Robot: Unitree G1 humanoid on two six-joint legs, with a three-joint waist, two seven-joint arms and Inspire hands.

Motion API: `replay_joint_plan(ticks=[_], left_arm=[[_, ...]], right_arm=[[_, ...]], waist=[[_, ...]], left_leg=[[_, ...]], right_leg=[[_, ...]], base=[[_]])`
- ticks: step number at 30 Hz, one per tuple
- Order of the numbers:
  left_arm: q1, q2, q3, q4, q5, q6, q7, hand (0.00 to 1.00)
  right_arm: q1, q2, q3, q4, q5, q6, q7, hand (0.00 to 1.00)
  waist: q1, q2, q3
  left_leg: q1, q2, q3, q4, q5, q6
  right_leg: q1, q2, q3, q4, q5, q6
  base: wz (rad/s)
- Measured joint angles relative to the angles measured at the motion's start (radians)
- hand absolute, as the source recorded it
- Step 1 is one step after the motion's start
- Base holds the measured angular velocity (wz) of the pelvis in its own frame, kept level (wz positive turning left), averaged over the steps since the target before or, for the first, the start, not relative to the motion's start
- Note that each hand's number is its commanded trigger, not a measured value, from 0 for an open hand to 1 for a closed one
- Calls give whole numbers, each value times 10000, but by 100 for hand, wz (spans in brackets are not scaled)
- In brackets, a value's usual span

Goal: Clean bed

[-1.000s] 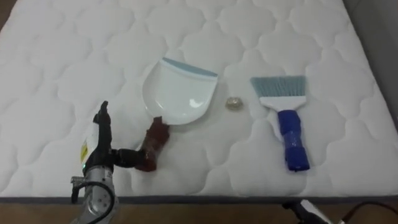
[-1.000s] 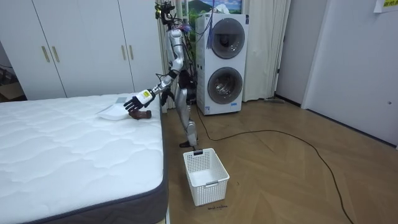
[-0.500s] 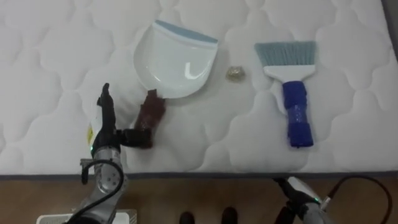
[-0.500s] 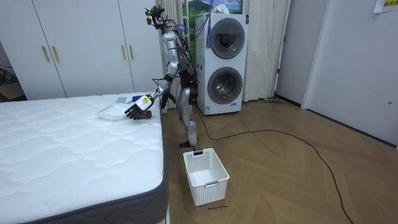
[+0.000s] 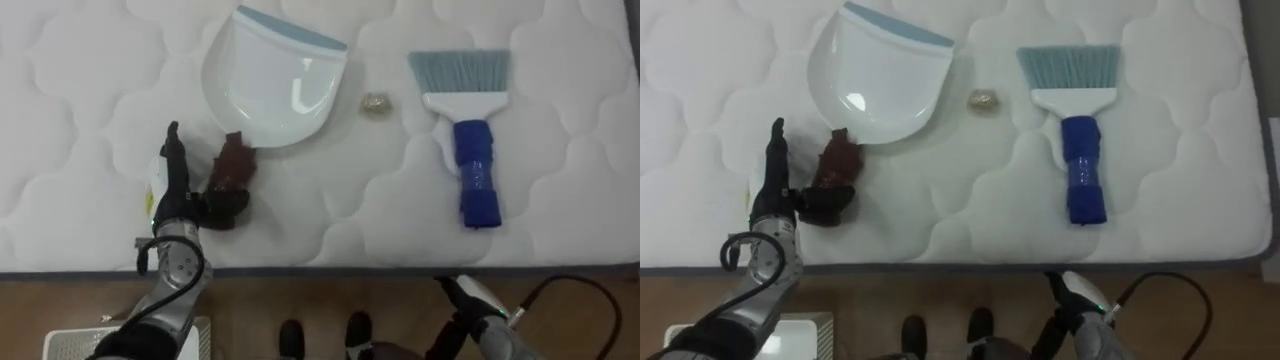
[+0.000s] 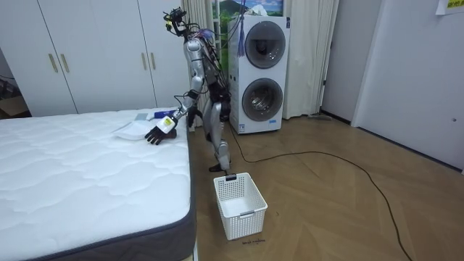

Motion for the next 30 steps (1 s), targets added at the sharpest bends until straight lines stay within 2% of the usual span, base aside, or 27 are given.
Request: replay_joint_plan(ticks=[1, 2, 3, 4, 7, 11, 13, 20, 21, 22, 23, 24, 26, 28, 29, 30], left_arm=[[-64, 32, 1, 83, -119, 4, 1, 0], [-114, 52, 15, 133, -221, 25, 1, 0], [-160, 21, 89, 206, -391, 96, -3, 0], [-169, -31, 137, 209, -447, 136, 3, 0], [-300, -41, 238, 285, -773, 134, -9, 0], [-329, -108, 82, 484, -1207, 136, -20, 0], [-307, -198, 0, 662, -1415, 168, -22, 0], [-415, -258, -11, 1165, -1598, 212, -252, 0], [-413, -259, -45, 1278, -1606, 241, -297, 4], [-413, -256, -74, 1325, -1655, 264, -338, 35], [-413, -259, -82, 1342, -1683, 268, -339, 51], [-417, -261, -80, 1386, -1733, 282, -339, 63], [-450, -243, -74, 1472, -1813, 320, -327, 76], [-711, -238, 24, 1803, -2177, 344, -122, 81], [-801, -193, 80, 1918, -2234, 361, -101, 89], [-933, -22, 141, 2076, -2390, 380, -82, 94]], right_arm=[[2, 3, 153, -33, 173, -2, 10, 0], [-1, 11, 264, -119, 241, -3, 5, 0], [1, 29, 356, -200, 346, -11, -6, 0], [-18, 26, 556, -212, 375, -3, -21, 0], [13, 75, 755, -186, 448, 5, 8, 0], [27, 82, 889, -162, 741, 155, 102, 0], [9, 60, 964, -155, 862, 234, 105, 0], [-5, 63, 1036, -156, 978, 343, 108, 0], [12, 59, 1041, -153, 981, 353, 117, 0], [17, 58, 1039, -156, 980, 355, 119, 0], [15, 58, 1039, -157, 980, 357, 124, 0], [13, 58, 1039, -158, 979, 365, 152, 0], [13, 58, 1040, -163, 982, 392, 210, 0], [22, 60, 1129, -176, 979, 438, 216, 0], [22, 62, 1137, -187, 979, 439, 217, 0], [20, 63, 1140, -197, 980, 440, 217, 0]], waist=[[33, -163, -21], [38, -243, -7], [-17, -312, 4], [-66, -273, -10], [-211, -270, -8], [-154, -238, 12], [-142, -161, 52], [-179, -134, 62], [-186, -133, 61], [-195, -134, 61], [-197, -135, 60], [-205, -140, 57], [-242, -147, 53], [-329, -152, 49], [-351, -157, 46], [-404, -158, 45]], left_leg=[[-54, -85, -256, 72, -1, -2], [-96, -146, -290, 141, -8, -12], [-162, -236, -259, 275, -79, -97], [-208, -137, -78, 328, -86, -126], [-200, 98, 479, 424, -95, -146], [-60, 257, 965, 407, -96, -147], [44, 256, 972, 375, -96, -147], [107, 254, 1009, 93, -128, -203], [122, 257, 1035, 117, -122, -208], [112, 267, 1078, 152, -120, -210], [102, 271, 1098, 161, -117, -215], [97, 281, 1166, 177, -115, -219], [98, 305, 1250, 218, -115, -219], [59, 317, 1217, 340, -114, -221], [46, 320, 1218, 357, -113, -221], [35, 321, 1222, 372, -111, -220]], right_leg=[[-207, -8, 100, -465, 52, -71], [-294, -36, 142, -908, 270, -171], [-383, -115, 206, -1425, 878, -272], [-298, -73, 81, -1449, 961, -343], [-147, 39, 48, -1467, 971, -367], [52, 115, 49, -1575, 969, -392], [148, 111, 47, -1581, 982, -421], [99, 119, 62, -1565, 1178, -539], [115, 119, 77, -1547, 1195, -549], [105, 124, 94, -1541, 1213, -565], [97, 129, 104, -1545, 1225, -573], [85, 142, 135, -1547, 1239, -583], [81, 165, 178, -1547, 1248, -594], [82, 161, 148, -1539, 1250, -596], [83, 159, 139, -1537, 1250, -596], [90, 147, 110, -1537, 1249, -596]], base=[[-10], [0], [0], [9], [15], [16], [0], [0], [-6], [-7], [-8], [-9], [-7], [2], [8], [10]])
